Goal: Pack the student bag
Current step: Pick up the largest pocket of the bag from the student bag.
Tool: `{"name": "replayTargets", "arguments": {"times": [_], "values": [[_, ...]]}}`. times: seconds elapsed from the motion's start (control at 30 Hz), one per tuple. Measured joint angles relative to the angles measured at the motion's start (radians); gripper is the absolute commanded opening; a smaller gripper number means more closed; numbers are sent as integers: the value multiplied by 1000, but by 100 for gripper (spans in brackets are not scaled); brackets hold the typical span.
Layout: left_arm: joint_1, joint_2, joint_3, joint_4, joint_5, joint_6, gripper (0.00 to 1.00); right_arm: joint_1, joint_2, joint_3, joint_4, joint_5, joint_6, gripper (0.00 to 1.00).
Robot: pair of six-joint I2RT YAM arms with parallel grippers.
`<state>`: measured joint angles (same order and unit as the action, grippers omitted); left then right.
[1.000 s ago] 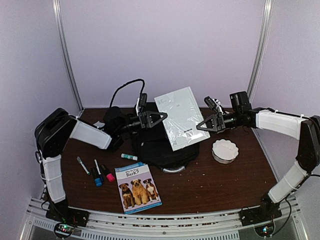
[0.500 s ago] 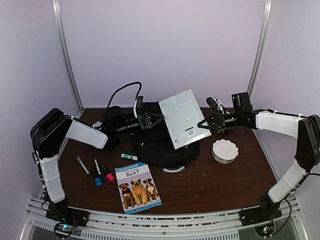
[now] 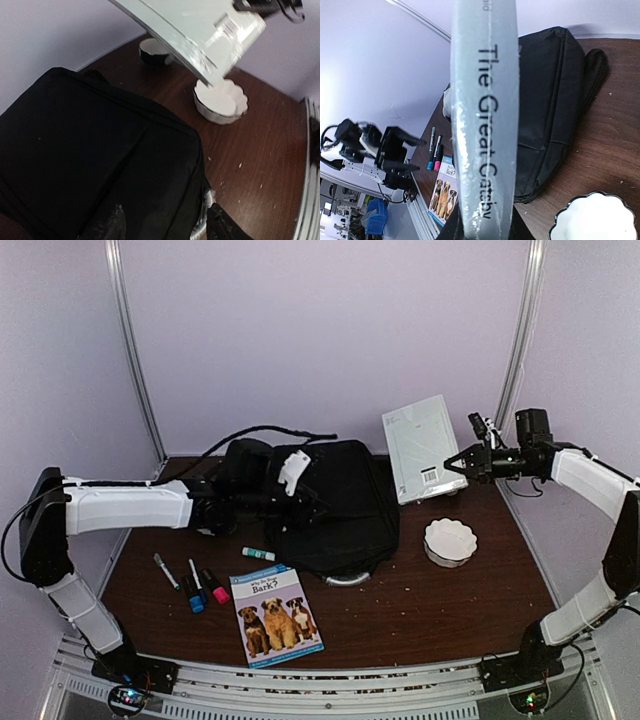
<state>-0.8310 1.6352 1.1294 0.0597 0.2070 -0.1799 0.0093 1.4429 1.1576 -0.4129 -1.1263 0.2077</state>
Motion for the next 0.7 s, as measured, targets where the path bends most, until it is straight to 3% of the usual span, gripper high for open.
{"name": "replayTargets", "arguments": {"times": [0.2, 0.4, 0.7], "values": [[-182, 93, 161, -293, -167, 271, 59, -93, -50, -13, -25, 18, -29, 0], [-194, 219, 229, -412, -218, 367, 60, -113, -83, -58, -25, 24, -29, 0], [-218, 432, 446, -533, -283, 416, 60, -113, -87, -97, -11, 22, -18, 0]]}}
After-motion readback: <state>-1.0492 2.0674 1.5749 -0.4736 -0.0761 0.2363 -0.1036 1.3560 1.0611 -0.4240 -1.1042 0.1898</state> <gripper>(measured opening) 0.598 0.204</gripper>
